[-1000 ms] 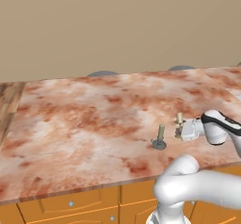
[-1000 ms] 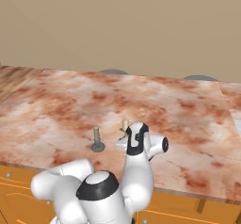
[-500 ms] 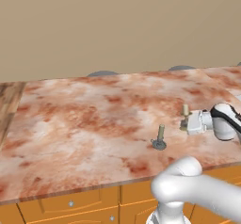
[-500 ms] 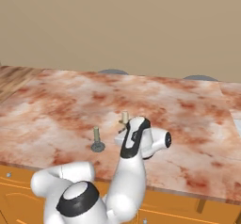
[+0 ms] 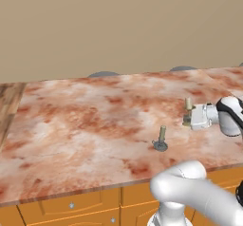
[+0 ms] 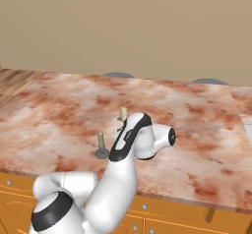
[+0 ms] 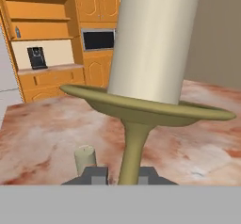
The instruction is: Pick the candle and candle from the dining table and place them in the open cabinet. Close the cabinet after placing the objects.
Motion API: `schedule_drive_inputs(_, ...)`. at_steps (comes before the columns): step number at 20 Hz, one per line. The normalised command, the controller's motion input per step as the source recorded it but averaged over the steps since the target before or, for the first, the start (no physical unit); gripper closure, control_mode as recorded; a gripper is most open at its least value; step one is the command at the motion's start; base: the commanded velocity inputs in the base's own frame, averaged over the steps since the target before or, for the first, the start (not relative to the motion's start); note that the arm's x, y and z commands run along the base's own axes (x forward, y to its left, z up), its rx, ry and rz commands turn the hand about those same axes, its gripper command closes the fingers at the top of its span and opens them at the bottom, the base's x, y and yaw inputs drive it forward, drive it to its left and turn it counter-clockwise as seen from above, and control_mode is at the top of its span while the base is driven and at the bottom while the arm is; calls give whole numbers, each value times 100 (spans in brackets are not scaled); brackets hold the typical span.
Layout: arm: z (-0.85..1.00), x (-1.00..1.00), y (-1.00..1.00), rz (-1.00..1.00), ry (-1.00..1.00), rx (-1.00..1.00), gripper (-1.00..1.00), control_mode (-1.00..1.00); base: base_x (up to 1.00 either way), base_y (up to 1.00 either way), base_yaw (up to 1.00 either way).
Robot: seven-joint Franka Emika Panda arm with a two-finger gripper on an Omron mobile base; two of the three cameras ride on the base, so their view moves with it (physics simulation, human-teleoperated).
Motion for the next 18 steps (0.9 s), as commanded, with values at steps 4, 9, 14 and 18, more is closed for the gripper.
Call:
schedule_drive_inputs(4,40,-25,33,0,0,0,100,-100,0,0,0)
schedule_drive_inputs(9,1,-3,14,0,0,-1,100,-100,0,0,0)
schedule_drive_inputs(14,2,-7,2,0,-4,0,100,100,-28,7,0)
schedule_drive_inputs(18,0,0,0,0,0,0,100,100,-76,39,6)
